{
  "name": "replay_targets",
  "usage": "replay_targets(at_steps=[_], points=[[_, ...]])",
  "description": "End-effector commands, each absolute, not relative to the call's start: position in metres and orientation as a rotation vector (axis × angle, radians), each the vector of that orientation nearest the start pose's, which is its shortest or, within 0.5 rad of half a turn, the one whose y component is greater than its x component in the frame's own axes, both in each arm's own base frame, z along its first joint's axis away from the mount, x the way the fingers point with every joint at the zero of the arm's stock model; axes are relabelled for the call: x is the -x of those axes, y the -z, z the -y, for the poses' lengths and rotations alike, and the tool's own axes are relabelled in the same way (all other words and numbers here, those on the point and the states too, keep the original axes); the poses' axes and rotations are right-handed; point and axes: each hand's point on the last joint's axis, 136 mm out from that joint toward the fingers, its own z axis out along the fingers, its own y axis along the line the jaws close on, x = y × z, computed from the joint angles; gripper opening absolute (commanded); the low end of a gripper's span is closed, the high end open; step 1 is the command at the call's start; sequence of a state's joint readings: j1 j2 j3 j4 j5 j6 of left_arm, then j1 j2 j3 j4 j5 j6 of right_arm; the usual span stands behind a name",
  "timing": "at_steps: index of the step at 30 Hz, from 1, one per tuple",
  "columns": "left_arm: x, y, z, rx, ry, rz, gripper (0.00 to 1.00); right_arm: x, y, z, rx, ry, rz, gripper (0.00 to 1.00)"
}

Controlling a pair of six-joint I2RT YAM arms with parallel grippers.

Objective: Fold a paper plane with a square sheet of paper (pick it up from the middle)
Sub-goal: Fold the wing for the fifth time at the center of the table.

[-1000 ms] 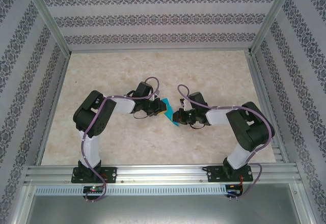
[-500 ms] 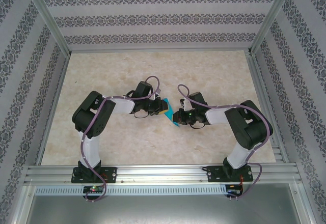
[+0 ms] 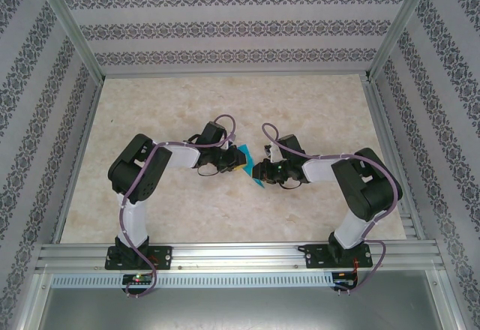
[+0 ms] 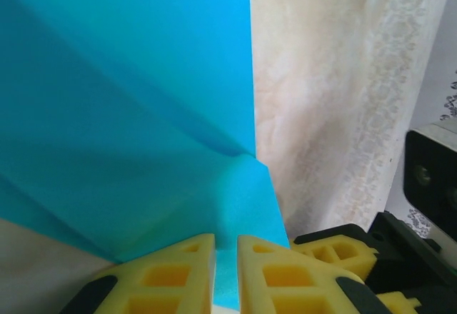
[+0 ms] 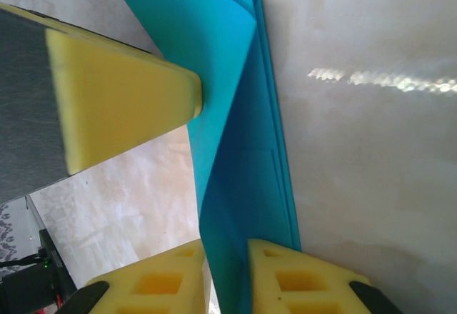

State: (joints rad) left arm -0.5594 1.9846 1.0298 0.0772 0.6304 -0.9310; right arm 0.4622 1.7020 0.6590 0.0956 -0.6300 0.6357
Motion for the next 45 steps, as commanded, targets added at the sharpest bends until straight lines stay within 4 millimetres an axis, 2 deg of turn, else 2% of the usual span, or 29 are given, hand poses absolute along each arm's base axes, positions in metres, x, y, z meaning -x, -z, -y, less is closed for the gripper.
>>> replay_targets(at_steps=[1, 10, 16, 20, 22, 28, 31, 36, 45], points=[[-0.328, -0.017, 0.326, 0.195, 1.264, -2.793, 0.18, -0.269, -0.026, -0.242, 0.010, -1.175, -2.711, 0.22], [-0.328, -0.014, 0.324, 0.207, 1.249, -2.810, 0.18, -0.255, -0.014, -0.230, 0.017, -1.096, -2.792, 0.21], [-0.328, -0.016, 0.325, 0.201, 1.250, -2.808, 0.17, -0.251, 0.000, -0.229, 0.007, -1.082, -2.833, 0.10], [-0.330, -0.027, 0.330, 0.166, 1.286, -2.783, 0.17, -0.250, 0.009, -0.227, -0.016, -1.068, -2.859, 0.08], [-0.332, -0.038, 0.334, 0.135, 1.325, -2.749, 0.18, -0.251, 0.009, -0.228, -0.022, -1.070, -2.861, 0.08], [-0.328, -0.065, 0.342, 0.047, 1.443, -2.643, 0.19, -0.256, 0.000, -0.230, -0.043, -1.115, -2.837, 0.07], [-0.320, -0.068, 0.346, 0.012, 1.480, -2.626, 0.20, -0.257, -0.001, -0.231, -0.053, -1.134, -2.833, 0.07], [-0.311, -0.060, 0.353, -0.017, 1.477, -2.652, 0.19, -0.258, -0.002, -0.231, -0.067, -1.149, -2.832, 0.08], [-0.311, -0.031, 0.346, 0.039, 1.373, -2.731, 0.18, -0.258, -0.002, -0.229, -0.076, -1.144, -2.844, 0.08]])
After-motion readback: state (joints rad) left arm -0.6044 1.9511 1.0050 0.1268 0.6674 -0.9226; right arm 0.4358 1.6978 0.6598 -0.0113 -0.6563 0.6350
